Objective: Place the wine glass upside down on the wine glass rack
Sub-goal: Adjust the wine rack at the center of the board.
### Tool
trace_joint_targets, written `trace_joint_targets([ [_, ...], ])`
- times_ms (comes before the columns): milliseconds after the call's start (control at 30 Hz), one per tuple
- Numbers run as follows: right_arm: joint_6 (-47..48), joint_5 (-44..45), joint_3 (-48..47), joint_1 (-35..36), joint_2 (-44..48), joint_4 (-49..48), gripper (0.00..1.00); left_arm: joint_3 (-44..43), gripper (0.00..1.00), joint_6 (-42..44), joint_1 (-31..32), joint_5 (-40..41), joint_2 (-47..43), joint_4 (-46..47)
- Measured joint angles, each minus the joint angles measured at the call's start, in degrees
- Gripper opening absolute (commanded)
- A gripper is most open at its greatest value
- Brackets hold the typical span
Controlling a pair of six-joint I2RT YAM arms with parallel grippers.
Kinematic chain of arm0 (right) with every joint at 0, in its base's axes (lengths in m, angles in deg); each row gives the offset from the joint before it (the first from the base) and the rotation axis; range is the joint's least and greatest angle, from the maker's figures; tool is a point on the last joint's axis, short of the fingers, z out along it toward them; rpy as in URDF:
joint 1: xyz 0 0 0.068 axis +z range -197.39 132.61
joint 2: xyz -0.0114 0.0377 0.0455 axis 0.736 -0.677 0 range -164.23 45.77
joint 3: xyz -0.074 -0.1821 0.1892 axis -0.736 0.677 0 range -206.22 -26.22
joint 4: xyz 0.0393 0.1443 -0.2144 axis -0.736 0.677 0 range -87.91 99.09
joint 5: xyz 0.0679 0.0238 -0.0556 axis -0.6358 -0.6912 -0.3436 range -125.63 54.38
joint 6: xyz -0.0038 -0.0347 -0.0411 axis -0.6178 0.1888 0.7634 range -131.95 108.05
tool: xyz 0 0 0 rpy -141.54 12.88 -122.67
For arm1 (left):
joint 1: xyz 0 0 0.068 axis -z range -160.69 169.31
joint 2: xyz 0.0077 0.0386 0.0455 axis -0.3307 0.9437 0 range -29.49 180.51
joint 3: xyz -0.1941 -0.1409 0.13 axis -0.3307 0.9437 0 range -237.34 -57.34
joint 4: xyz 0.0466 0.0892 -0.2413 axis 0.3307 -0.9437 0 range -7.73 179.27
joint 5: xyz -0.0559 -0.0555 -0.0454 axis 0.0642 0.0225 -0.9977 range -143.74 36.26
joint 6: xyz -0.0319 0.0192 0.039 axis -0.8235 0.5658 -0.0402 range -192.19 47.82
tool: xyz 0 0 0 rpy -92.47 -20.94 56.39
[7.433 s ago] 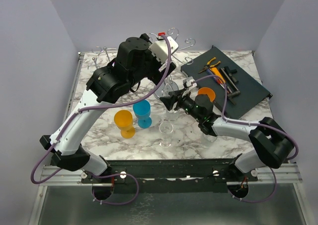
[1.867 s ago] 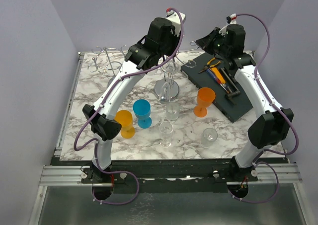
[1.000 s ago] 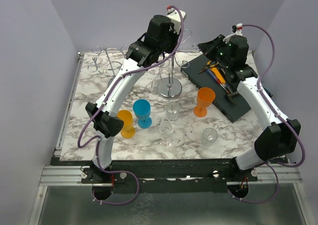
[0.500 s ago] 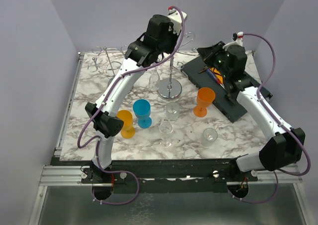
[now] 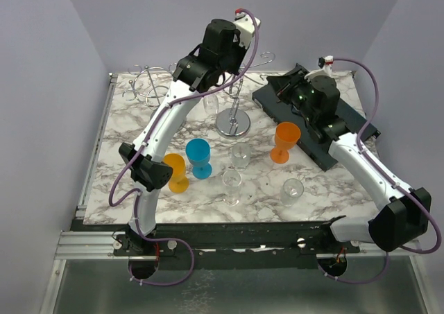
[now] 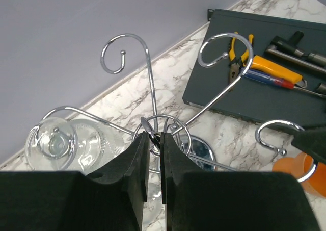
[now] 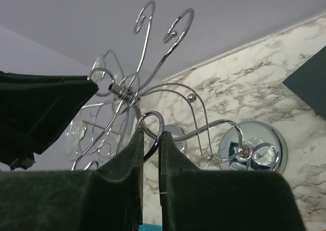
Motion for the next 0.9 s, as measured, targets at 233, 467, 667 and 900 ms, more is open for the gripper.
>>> trace_joint_targets([
  [233,-1.3,-1.5,1.4,4.6,-0.2,-1.7,0.00,-0.1,0.12,2.0,-0.7,1.9,0.6,1.5],
  [467,-1.4,-4.2,1.8,6.3,-0.3,-2.5,0.00,1.0,0.18,3.3,-1.0,2.8,0.9,5.9],
  [667,-1.2,-5.0,1.2,6.6,-0.3,-1.5,0.08,6.3,0.31,3.4,-1.0,2.8,-1.2,9.3],
  [900,-0.1,-5.6,-0.3,7.2,-0.3,1.1,0.35,9.7,0.48,3.0,-0.9,2.8,-3.7,9.3],
])
